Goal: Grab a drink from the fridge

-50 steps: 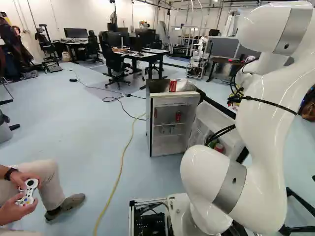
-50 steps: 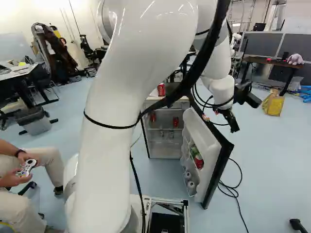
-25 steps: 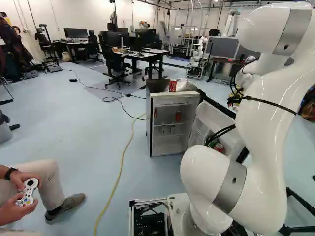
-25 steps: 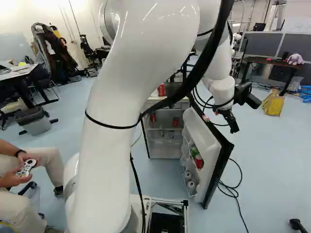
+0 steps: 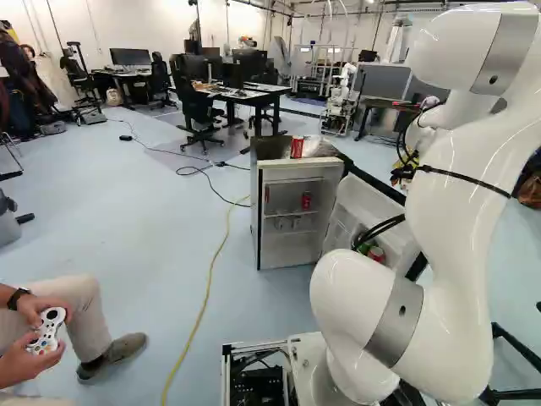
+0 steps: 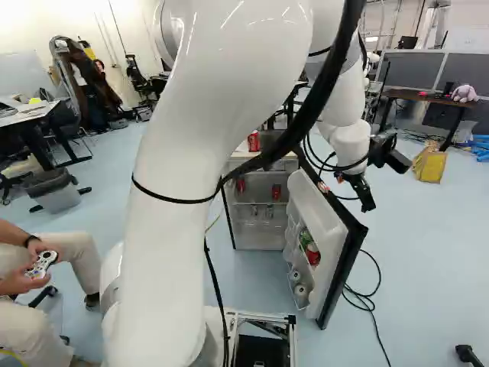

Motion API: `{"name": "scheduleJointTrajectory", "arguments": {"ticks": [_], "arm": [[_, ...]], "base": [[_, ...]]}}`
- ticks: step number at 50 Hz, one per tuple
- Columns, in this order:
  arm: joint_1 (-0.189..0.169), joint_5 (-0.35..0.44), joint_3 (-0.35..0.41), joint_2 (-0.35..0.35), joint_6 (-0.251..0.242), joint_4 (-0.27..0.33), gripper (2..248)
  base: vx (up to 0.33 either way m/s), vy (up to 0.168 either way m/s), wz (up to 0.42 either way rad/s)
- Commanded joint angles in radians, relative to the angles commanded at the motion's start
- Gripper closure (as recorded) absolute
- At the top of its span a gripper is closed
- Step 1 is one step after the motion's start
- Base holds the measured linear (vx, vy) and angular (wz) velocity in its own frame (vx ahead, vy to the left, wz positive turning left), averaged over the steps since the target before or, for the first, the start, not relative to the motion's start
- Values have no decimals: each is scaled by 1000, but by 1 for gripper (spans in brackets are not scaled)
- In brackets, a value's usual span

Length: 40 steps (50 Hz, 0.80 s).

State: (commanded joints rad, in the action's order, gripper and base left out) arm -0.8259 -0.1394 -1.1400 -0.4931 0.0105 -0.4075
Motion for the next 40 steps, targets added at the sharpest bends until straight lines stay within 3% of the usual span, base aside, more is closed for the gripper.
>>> {"name": "scheduleJointTrajectory", "arguments": {"ticks": [40], "arm": [[-24, -44, 57, 42, 0, 35, 3]], "base": [[0, 0, 0]]}}
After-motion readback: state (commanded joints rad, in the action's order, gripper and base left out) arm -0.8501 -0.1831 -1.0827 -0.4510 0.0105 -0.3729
